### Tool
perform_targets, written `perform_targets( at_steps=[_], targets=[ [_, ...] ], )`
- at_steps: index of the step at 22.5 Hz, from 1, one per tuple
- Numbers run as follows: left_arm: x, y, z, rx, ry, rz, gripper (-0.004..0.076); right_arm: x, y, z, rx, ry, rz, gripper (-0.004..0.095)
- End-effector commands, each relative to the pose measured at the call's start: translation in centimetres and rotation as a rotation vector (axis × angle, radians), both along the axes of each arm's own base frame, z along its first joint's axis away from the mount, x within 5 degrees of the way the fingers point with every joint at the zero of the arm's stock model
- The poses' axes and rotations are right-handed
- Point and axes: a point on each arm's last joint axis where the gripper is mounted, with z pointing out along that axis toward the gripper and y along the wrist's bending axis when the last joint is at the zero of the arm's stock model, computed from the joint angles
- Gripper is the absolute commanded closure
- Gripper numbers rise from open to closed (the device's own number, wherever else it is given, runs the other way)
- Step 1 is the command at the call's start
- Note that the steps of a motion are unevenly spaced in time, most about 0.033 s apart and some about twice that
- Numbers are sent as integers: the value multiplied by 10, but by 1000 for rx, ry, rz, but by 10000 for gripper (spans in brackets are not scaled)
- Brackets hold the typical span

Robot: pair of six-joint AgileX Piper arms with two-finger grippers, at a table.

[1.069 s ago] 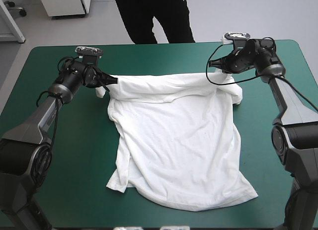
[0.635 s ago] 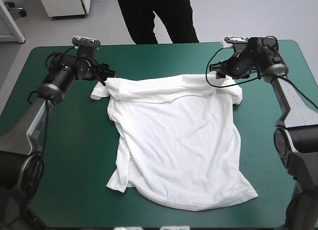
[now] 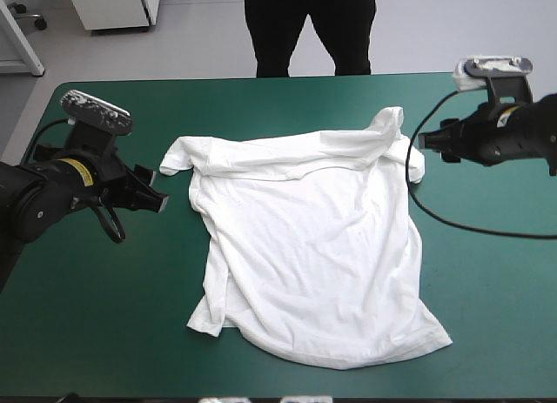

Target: Fold the cloth

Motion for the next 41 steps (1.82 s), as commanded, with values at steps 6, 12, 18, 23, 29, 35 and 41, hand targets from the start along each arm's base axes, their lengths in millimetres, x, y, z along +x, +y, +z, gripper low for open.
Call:
perform_targets(
  at_steps=[6, 12, 18, 23, 29, 35, 41],
  targets=[
    [-17, -15, -18, -208, 205, 58, 304, -73, -13, -1, 0, -60, -57, 372],
    [-19, -19, -88, -146, 441, 101, 304, -79, -17, 2, -30, -81, -73, 372],
    [-29, -33, -152, -182, 581, 88, 304, -77, -17, 0, -32, -74, -81, 372],
    [-45, -51, -180, -165, 574, 73, 304, -77, -17, 0, -27, -73, -86, 372],
    [-46, -55, -219, -95, 610, 105, 304, -77, -17, 0, -24, -70, -89, 372],
    [-28, -72, -261, 3, 700, 113, 344, -78, -17, -1, -14, -67, -89, 374],
    [-25, -75, -266, 3, 708, 114, 730, -74, -9, -30, 20, 42, -24, 367]
  ],
)
